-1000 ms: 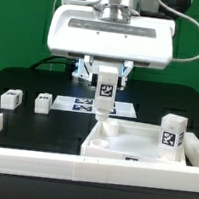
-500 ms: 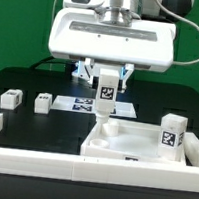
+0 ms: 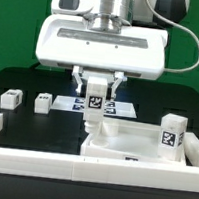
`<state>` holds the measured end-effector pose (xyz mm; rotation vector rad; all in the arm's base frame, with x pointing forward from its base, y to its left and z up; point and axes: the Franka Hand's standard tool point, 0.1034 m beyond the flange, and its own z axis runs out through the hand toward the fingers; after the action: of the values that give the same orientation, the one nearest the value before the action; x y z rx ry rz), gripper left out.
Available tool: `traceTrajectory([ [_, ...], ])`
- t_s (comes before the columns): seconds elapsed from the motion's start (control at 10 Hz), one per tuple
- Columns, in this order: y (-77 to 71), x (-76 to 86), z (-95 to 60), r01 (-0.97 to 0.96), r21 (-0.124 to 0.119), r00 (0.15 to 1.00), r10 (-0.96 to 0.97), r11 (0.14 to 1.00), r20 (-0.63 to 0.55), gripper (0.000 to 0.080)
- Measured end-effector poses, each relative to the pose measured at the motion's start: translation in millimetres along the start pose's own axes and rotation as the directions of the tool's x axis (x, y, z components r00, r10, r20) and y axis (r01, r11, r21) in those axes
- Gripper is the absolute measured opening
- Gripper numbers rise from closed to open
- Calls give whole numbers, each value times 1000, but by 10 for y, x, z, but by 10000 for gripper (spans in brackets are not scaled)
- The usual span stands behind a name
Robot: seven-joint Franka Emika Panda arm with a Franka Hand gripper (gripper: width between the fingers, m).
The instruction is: Assemble square table
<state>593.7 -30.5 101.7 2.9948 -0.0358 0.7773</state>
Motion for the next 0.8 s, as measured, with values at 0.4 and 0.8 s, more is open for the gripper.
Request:
traceTrajectory([
  [0.4, -110, -40, 150, 5, 8, 1000, -5, 1000, 12, 289],
  [0.8, -149, -58, 149, 12, 9, 1000, -12, 1000, 9, 289],
])
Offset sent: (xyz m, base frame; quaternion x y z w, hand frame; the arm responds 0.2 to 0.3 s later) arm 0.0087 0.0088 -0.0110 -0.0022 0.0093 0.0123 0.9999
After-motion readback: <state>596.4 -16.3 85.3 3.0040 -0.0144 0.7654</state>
